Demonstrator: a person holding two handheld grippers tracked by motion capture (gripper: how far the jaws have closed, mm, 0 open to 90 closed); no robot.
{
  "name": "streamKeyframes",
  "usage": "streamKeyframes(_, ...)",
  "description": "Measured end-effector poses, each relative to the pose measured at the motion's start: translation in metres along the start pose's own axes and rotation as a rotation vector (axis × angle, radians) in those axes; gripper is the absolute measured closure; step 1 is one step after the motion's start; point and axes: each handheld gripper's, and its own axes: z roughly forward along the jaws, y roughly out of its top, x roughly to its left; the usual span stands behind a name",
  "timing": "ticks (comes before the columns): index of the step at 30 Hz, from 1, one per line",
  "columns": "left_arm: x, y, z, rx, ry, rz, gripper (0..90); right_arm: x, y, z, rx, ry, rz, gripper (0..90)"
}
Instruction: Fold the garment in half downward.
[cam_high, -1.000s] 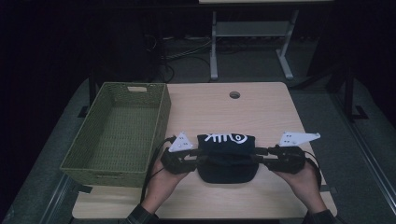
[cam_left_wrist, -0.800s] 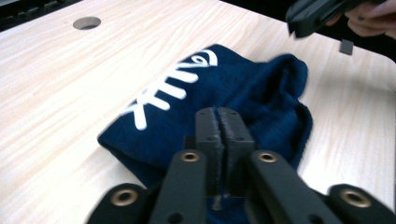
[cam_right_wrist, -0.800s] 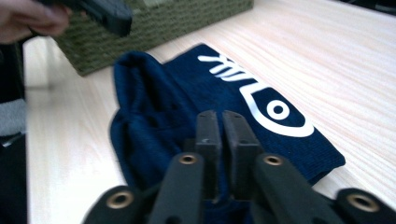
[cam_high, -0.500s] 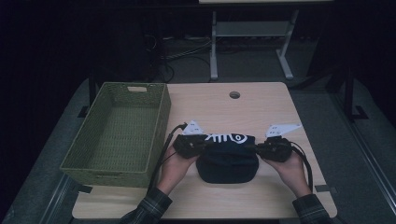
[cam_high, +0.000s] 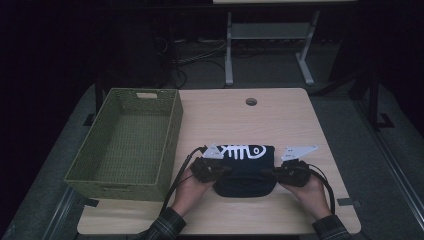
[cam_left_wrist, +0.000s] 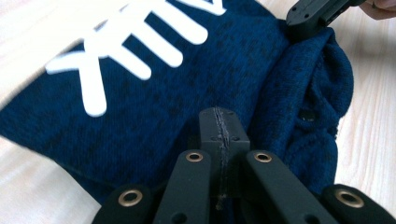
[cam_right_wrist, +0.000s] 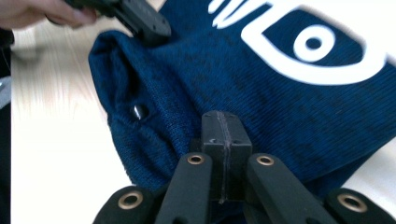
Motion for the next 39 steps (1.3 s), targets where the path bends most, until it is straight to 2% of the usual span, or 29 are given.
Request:
streamKeyframes(4, 0.0, -0.003, 0.003, 0.033, 0.015, 0.022, 89.7, 0.003, -0.007, 0.008, 0.021, 0.004, 0.006, 89.7)
streamKeyframes(7, 0.0, -0.005, 0.006, 0.056, 0.052, 0.047, 89.7, 0.005, -0.009, 0.015, 0.042, 0.015, 0.011, 89.8)
streamKeyframes(13, 0.009, -0.008, 0.001, 0.072, 0.112, 0.047, 89.8, 0.016, -0.007, 0.025, 0.05, 0.04, 0.005, 89.9)
streamKeyframes(14, 0.01, -0.01, 0.0, 0.07, 0.114, 0.038, 89.8, 0.019, -0.006, 0.027, 0.052, 0.042, 0.001, 89.9)
streamKeyframes(18, 0.01, -0.01, -0.002, 0.08, 0.131, 0.048, 89.8, 0.026, -0.005, 0.032, 0.056, 0.048, -0.013, 89.9)
streamKeyframes(23, 0.013, -0.01, -0.004, 0.052, 0.111, 0.015, 88.8, 0.026, -0.003, 0.029, 0.038, 0.044, -0.02, 88.9)
streamKeyframes(26, 0.014, -0.008, -0.008, 0.029, 0.103, -0.007, 84.6, 0.025, -0.002, 0.023, 0.013, 0.035, -0.019, 83.2)
streamKeyframes(31, 0.018, -0.004, -0.015, 0.007, 0.094, -0.03, 77.1, 0.024, 0.0, 0.012, -0.035, -0.007, -0.014, 71.6)
streamKeyframes(36, 0.022, 0.0, -0.023, -0.025, 0.105, -0.055, 64.0, 0.022, 0.0, -0.001, -0.062, -0.102, -0.01, 54.0)
streamKeyframes(39, 0.025, 0.001, -0.027, -0.04, 0.111, -0.072, 55.5, 0.022, -0.002, -0.005, -0.07, -0.143, -0.001, 46.3)
